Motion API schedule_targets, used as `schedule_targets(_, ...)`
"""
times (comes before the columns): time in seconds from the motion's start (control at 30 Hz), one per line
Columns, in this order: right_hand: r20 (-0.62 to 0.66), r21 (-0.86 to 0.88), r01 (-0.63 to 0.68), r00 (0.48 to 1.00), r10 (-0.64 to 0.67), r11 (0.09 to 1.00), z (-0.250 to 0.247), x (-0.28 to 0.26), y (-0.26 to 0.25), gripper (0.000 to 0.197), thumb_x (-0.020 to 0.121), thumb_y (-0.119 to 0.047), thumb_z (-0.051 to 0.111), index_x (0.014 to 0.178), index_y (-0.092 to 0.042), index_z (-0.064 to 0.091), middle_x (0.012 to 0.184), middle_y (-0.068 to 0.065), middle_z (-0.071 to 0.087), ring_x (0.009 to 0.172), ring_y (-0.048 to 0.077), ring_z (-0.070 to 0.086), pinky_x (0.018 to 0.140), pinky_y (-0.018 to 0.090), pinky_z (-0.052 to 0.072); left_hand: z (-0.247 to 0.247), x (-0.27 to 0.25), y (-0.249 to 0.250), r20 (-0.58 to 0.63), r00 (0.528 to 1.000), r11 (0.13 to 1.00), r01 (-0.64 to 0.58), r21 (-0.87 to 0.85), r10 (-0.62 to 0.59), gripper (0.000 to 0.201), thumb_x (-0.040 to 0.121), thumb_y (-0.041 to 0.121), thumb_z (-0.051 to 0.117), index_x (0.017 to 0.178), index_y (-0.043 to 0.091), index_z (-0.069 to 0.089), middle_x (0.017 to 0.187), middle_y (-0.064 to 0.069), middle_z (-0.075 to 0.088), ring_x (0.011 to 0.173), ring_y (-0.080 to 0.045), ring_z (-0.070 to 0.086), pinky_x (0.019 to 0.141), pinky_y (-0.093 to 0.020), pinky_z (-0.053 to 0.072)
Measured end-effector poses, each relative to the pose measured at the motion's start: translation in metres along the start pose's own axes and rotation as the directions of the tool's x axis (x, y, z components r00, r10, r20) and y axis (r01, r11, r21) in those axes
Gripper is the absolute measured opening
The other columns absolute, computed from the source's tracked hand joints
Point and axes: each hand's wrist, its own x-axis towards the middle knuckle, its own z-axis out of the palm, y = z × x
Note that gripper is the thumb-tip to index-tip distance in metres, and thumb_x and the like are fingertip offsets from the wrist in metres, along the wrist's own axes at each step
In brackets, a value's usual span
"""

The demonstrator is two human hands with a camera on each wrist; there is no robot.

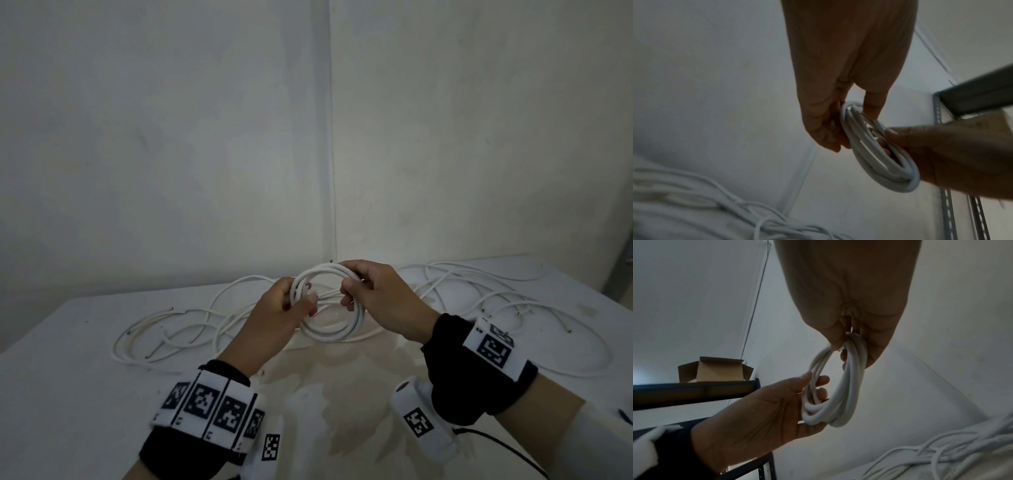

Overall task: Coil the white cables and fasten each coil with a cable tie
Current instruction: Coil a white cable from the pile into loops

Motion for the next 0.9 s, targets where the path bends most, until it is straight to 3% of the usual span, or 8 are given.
schedule_targets(0.13, 0.016, -0.009, 0.007, 1.000, -0.007, 1.000, -0.002, 0.002, -0.003, 0.028, 0.093, -0.005, 0.049, 0.120, -0.007, 0.056, 0.074, -0.001, 0.059, 0.059, 0.002, 0.058, 0.062, 0.014, 0.049, 0.004, 0.000, -0.002, 0.013, 1.000, 0.999, -0.008, 0.046, 0.008, 0.011, 0.094, 0.016, 0.048, 0.084, 0.017, 0.052, 0.075, -0.002, 0.063, 0.066, -0.011, 0.059, 0.059, -0.020, 0.054)
schedule_targets(0.3, -0.014, 0.112, -0.029, 0.999, 0.030, 0.993, -0.003, -0.002, -0.001, 0.028, 0.092, -0.008, 0.052, 0.119, -0.013, 0.055, 0.092, 0.008, 0.062, 0.063, -0.003, 0.062, 0.063, 0.011, 0.050, 0.009, 0.000, -0.002, -0.111, 0.993, 0.997, 0.015, -0.076, -0.024, 0.015, 0.095, 0.016, 0.046, 0.085, 0.010, 0.054, 0.073, -0.005, 0.064, 0.070, -0.019, 0.061, 0.075, -0.041, 0.055)
schedule_targets(0.47, 0.052, 0.295, -0.132, 0.991, 0.122, 0.946, 0.005, -0.010, 0.004, 0.030, 0.093, -0.010, 0.051, 0.123, -0.008, 0.051, 0.100, 0.008, 0.062, 0.083, 0.011, 0.062, 0.081, 0.027, 0.054, 0.008, 0.002, 0.000, -0.215, 0.976, 0.984, -0.019, -0.179, -0.020, 0.021, 0.096, 0.016, 0.044, 0.089, -0.001, 0.054, 0.080, -0.010, 0.064, 0.074, -0.019, 0.063, 0.069, -0.027, 0.057)
schedule_targets(0.57, 0.071, 0.330, -0.136, 0.990, 0.119, 0.934, 0.010, -0.010, 0.003, 0.025, 0.092, -0.008, 0.052, 0.117, -0.012, 0.050, 0.101, 0.006, 0.062, 0.086, 0.012, 0.062, 0.080, 0.027, 0.054, 0.011, 0.001, 0.003, -0.226, 0.974, 0.977, -0.036, -0.210, -0.013, 0.022, 0.096, 0.016, 0.043, 0.095, -0.003, 0.054, 0.084, -0.011, 0.066, 0.077, -0.018, 0.065, 0.068, -0.022, 0.057)
schedule_targets(0.7, 0.017, 0.241, -0.099, 0.995, 0.098, 0.966, 0.006, -0.005, 0.003, 0.022, 0.092, -0.005, 0.051, 0.113, -0.012, 0.051, 0.093, 0.007, 0.061, 0.077, 0.010, 0.061, 0.069, 0.019, 0.055, 0.008, -0.003, 0.004, -0.136, 0.989, 0.973, 0.028, -0.231, -0.060, 0.016, 0.094, 0.014, 0.048, 0.095, 0.000, 0.055, 0.087, -0.011, 0.067, 0.081, -0.019, 0.065, 0.072, -0.027, 0.057)
schedule_targets(0.8, 0.064, 0.098, -0.075, 0.996, 0.069, 0.992, -0.003, -0.005, 0.004, 0.018, 0.093, -0.005, 0.050, 0.109, -0.012, 0.053, 0.085, 0.001, 0.060, 0.074, 0.009, 0.060, 0.070, 0.020, 0.054, 0.001, -0.002, 0.001, -0.125, 0.988, 0.985, 0.069, -0.157, -0.089, 0.009, 0.086, 0.015, 0.061, 0.093, 0.011, 0.058, 0.089, -0.007, 0.069, 0.082, -0.017, 0.064, 0.074, -0.031, 0.055)
schedule_targets(0.9, 0.165, -0.084, -0.043, 0.985, 0.057, 0.995, -0.011, -0.005, 0.002, 0.018, 0.092, -0.005, 0.051, 0.109, -0.003, 0.057, 0.080, 0.001, 0.061, 0.072, 0.010, 0.059, 0.067, 0.020, 0.051, -0.004, 0.004, -0.002, -0.086, 0.993, 0.996, 0.084, -0.036, -0.086, 0.026, 0.076, 0.028, 0.071, 0.099, 0.022, 0.059, 0.098, 0.001, 0.068, 0.089, -0.016, 0.064, 0.082, -0.034, 0.053)
